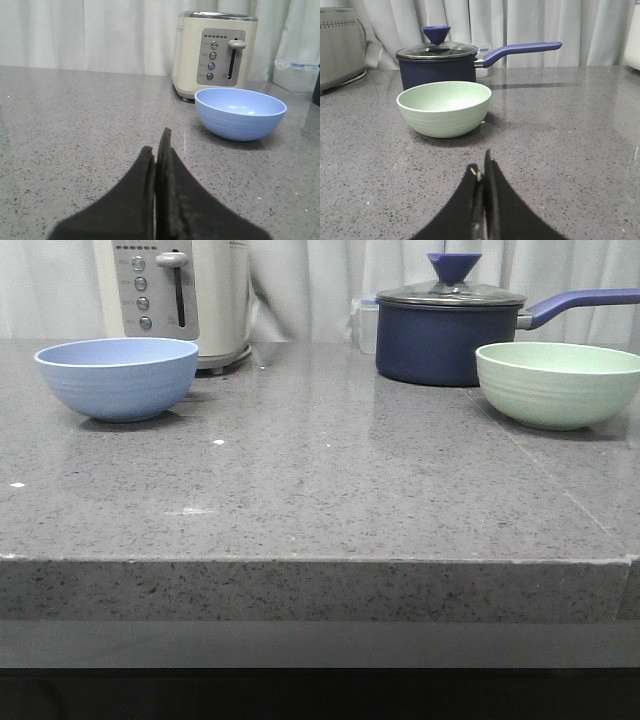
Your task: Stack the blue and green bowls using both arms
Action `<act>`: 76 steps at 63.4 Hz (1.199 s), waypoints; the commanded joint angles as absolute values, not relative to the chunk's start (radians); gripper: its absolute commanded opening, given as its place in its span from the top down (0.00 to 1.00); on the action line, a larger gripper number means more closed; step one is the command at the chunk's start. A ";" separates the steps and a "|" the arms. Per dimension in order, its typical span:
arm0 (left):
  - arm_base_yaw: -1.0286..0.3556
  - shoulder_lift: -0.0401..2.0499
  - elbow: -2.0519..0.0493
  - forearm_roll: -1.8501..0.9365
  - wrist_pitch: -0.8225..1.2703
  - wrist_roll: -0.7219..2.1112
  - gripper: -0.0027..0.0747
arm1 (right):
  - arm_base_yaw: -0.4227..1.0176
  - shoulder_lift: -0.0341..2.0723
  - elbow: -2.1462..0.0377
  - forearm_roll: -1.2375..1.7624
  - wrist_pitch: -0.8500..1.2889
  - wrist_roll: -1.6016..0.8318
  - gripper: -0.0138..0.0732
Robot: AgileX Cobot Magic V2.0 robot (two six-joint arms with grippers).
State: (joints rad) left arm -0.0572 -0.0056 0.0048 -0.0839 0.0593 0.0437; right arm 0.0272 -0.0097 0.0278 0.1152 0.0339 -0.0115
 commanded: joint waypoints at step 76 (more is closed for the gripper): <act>-0.056 0.015 -0.282 -0.110 0.093 0.029 0.99 | 0.023 0.001 -0.248 0.097 0.170 -0.018 0.91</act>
